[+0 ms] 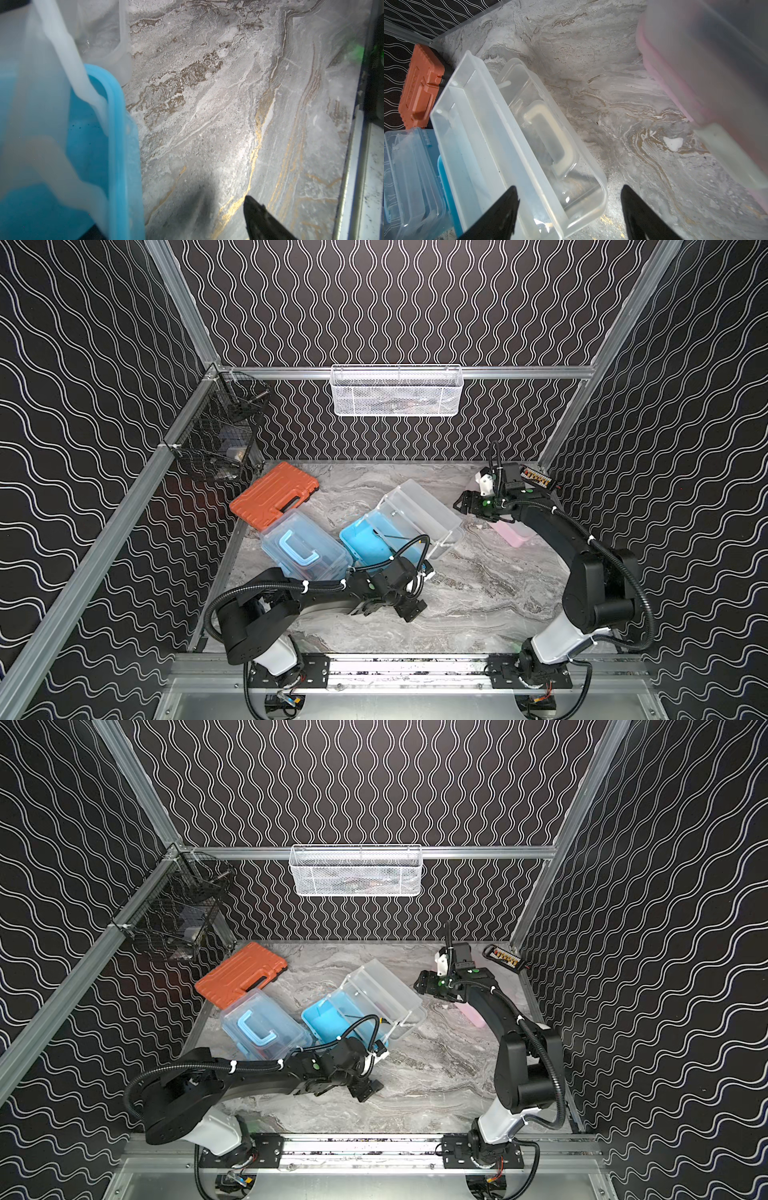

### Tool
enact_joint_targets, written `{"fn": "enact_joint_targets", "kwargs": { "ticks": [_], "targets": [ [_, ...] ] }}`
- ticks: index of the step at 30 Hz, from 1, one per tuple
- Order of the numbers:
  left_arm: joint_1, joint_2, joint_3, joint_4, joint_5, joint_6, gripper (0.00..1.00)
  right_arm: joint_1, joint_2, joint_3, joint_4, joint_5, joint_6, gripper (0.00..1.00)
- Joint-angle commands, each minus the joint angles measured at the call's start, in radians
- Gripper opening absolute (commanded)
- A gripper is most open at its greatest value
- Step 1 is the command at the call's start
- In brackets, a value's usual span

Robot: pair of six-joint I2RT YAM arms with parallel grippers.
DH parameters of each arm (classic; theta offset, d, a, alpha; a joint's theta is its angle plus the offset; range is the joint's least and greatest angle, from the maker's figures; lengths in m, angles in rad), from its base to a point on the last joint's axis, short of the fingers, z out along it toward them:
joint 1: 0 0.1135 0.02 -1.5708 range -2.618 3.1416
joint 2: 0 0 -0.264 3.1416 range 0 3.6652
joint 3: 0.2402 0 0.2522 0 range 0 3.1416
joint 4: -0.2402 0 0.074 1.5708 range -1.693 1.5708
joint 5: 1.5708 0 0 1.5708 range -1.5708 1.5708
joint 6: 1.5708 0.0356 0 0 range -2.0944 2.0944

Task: Close toolboxes
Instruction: Move the toolbox to the center of the board, then adjust the toolbox at the center of the board.

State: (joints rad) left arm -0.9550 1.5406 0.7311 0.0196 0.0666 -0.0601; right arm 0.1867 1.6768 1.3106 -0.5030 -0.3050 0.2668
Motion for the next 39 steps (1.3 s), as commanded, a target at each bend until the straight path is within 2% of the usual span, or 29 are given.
{"fn": "enact_joint_targets", "kwargs": {
  "ticks": [1,5,13,17,21,26,29,33,39],
  "targets": [
    [-0.002,-0.041,-0.01,-0.019,-0.027,-0.049,0.88,0.02,0.027,0.027,-0.024,-0.025,-0.043,0.7],
    [-0.002,-0.118,-0.026,-0.033,-0.082,-0.101,0.88,0.051,0.045,0.043,-0.028,-0.01,-0.065,0.61],
    [-0.001,-0.311,-0.069,-0.204,-0.357,-0.288,0.89,0.097,0.103,0.083,-0.049,0.052,-0.095,0.49],
    [-0.001,-0.377,-0.104,-0.291,-0.429,-0.356,0.89,0.106,0.122,0.096,-0.046,0.081,-0.106,0.38],
    [0.001,-0.417,-0.144,-0.329,-0.462,-0.394,0.89,0.113,0.122,0.097,-0.051,0.103,-0.113,0.25],
    [0.025,-0.418,-0.163,-0.349,-0.49,-0.409,0.9,0.119,0.077,0.058,-0.042,0.141,-0.112,0.16],
    [0.069,-0.399,-0.172,-0.32,-0.455,-0.4,0.9,0.12,0.036,0.014,-0.032,0.175,-0.107,0.12],
    [0.125,-0.371,-0.173,-0.266,-0.418,-0.39,0.89,0.121,-0.023,-0.058,-0.019,0.237,-0.101,0.07],
    [0.171,-0.303,-0.094,-0.228,-0.403,-0.339,0.9,0.121,-0.104,-0.122,-0.046,0.278,-0.095,0.07]
  ]
}}
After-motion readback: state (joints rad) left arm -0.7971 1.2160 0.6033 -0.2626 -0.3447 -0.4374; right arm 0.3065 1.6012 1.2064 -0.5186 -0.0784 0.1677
